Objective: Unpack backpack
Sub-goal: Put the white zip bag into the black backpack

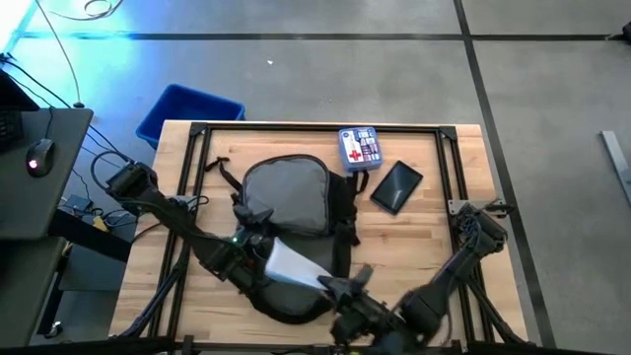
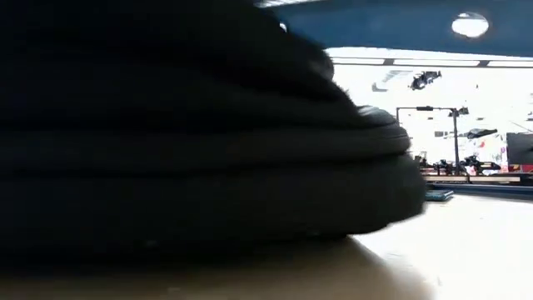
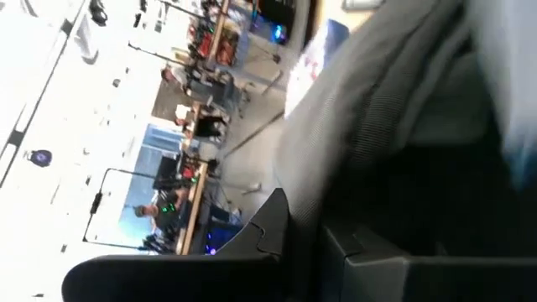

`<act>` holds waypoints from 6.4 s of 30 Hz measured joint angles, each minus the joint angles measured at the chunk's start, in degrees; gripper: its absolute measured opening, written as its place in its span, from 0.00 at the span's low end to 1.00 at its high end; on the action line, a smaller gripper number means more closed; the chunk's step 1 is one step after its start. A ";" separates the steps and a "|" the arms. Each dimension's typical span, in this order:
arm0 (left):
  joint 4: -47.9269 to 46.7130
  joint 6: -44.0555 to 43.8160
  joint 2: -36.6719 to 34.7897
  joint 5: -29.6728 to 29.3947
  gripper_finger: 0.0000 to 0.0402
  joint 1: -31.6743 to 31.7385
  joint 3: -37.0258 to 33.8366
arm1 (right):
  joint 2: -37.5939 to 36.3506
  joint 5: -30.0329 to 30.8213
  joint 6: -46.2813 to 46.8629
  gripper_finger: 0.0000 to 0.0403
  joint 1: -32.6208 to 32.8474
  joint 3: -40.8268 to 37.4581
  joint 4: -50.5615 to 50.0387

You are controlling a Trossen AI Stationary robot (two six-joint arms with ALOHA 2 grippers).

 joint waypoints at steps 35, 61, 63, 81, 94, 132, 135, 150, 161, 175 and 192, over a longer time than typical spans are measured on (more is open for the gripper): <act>12.87 -8.82 -4.13 -1.89 0.00 -3.94 0.60 | -0.02 -42.09 9.63 0.00 -13.17 -14.17 6.25; 26.38 3.87 -3.85 11.82 0.00 -4.33 3.20 | -0.07 -32.24 31.33 0.00 -19.90 -25.49 11.97; 25.98 2.81 -3.70 11.72 0.00 -3.85 3.20 | -0.07 -26.34 33.76 0.00 -19.23 -25.54 9.38; 23.17 -1.34 -3.47 12.35 0.00 -2.21 3.31 | -0.39 -37.68 24.05 0.38 -23.46 -25.81 14.99; 23.10 -2.20 -3.43 14.22 0.00 -2.30 3.40 | -4.09 -38.38 6.16 0.64 -14.57 -25.81 15.75; 19.92 -5.21 -3.41 13.48 0.00 -2.16 3.29 | -1.31 -34.02 41.42 0.64 11.36 -12.84 -21.98; 19.94 -5.21 -3.41 13.57 0.00 -2.16 3.27 | 3.10 -30.98 41.99 0.64 12.81 -12.96 -23.94; 25.91 -3.23 -3.41 17.17 0.00 -2.10 3.19 | 13.49 -16.92 30.41 0.18 3.81 -12.94 -4.47; 41.04 9.80 -3.41 25.85 0.00 -2.90 3.14 | 13.42 -19.76 26.64 0.00 -9.29 -12.92 10.88; 34.27 5.45 -3.41 24.17 0.00 -4.11 3.18 | 13.56 -26.68 25.10 0.06 -15.62 -12.85 17.01; 27.48 -0.14 -3.41 22.67 0.00 -4.11 3.31 | 13.81 -29.69 28.45 0.61 -4.27 2.98 -3.69</act>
